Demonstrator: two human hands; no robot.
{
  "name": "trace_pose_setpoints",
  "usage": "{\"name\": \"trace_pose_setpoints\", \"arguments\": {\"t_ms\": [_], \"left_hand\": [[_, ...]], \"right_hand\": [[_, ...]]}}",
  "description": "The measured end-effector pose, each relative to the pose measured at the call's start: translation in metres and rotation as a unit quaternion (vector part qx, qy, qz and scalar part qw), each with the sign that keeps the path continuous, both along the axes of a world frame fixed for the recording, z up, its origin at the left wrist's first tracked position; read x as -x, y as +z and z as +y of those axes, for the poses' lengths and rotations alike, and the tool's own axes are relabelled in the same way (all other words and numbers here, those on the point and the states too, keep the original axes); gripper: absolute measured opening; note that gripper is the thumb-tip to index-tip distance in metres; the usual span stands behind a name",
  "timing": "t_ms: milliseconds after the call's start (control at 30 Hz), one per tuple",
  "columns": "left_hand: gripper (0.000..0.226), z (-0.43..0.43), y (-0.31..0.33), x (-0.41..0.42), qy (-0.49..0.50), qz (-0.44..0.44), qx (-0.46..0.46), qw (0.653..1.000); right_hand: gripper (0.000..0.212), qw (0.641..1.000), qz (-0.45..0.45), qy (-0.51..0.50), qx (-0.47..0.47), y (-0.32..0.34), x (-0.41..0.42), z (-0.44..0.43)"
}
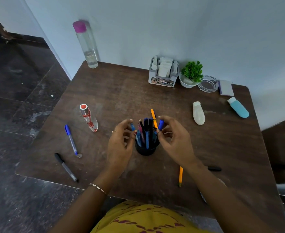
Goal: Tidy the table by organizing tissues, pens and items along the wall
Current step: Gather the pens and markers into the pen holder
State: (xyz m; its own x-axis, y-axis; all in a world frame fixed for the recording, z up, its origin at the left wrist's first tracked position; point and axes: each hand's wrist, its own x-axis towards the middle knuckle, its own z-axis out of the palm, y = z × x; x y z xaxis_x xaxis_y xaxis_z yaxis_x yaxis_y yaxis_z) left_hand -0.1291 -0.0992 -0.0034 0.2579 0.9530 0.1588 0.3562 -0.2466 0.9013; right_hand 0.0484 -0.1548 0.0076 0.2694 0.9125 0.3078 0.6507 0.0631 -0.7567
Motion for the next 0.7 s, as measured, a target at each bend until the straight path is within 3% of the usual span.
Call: {"name": "trace_pose_setpoints", "arguments": {"t_ms": [200, 400, 533, 633, 700], "left_hand": [[0.025, 0.004, -0.011, 0.002, -0.006, 0.054, -0.042, 0.998], [0.034, 0.017, -0.018, 0.002, -0.014, 0.107, -0.033, 0.994], [0.04, 0.019, -0.019, 0.004, -0.015, 0.115, -0.029, 0.993], [0.037, 0.018, -0.017, 0.004, -0.002, 0.092, -0.022, 0.995], [0.032, 0.017, -0.016, 0.005, 0.014, 0.086, -0.011, 0.996]], "right_hand": [[0.033, 0.999, -0.045, 0.003, 0.019, -0.016, -0.002, -0.003], [0.034, 0.993, -0.11, -0.027, 0.023, -0.018, -0.006, 0.003], [0.032, 0.995, -0.021, -0.094, 0.021, -0.022, -0.02, 0.019], [0.025, 0.984, -0.034, -0.151, 0.091, -0.035, -0.042, 0.038], [0.021, 0.978, -0.048, -0.131, 0.153, -0.043, -0.051, 0.052]]}}
